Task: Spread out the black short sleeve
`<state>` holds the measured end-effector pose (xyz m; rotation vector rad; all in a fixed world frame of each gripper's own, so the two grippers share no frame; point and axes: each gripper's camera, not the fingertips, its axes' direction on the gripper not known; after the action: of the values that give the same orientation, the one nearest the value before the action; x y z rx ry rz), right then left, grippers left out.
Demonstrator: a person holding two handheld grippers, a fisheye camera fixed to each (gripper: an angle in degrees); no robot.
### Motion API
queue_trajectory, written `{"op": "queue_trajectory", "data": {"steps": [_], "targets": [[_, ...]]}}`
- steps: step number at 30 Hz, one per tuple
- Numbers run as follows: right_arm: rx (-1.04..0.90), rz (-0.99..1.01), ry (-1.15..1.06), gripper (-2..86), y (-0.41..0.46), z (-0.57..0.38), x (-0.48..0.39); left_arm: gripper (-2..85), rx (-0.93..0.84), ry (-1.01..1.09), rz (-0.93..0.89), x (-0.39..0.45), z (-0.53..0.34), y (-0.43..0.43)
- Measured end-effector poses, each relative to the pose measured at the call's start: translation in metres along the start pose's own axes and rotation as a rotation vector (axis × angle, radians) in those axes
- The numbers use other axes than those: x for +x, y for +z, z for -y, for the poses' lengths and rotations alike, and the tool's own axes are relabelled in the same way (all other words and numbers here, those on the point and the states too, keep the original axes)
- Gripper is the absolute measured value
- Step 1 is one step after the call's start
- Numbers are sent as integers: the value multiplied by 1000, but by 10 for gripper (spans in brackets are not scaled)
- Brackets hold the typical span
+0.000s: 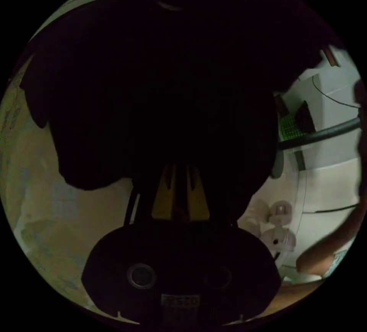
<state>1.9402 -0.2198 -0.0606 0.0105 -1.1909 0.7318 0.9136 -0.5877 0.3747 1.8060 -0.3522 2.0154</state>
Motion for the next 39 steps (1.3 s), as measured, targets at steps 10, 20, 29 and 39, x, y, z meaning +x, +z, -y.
{"op": "queue_trajectory", "data": {"steps": [10,20,29,39], "targets": [[-170,575,-121,54,2,-15,-157,27,-244,124,-98,-14,-85,-142],[-661,583,51,90,155,-234,-168,33,220,-526,-339,-17,-384,-386],[-793,359,-281,147,179,-375,-182,55,691,-811,-352,143,-486,-440],[-952,385,-464,157,225,-426,-239,82,658,-509,42,278,-443,-427]]}}
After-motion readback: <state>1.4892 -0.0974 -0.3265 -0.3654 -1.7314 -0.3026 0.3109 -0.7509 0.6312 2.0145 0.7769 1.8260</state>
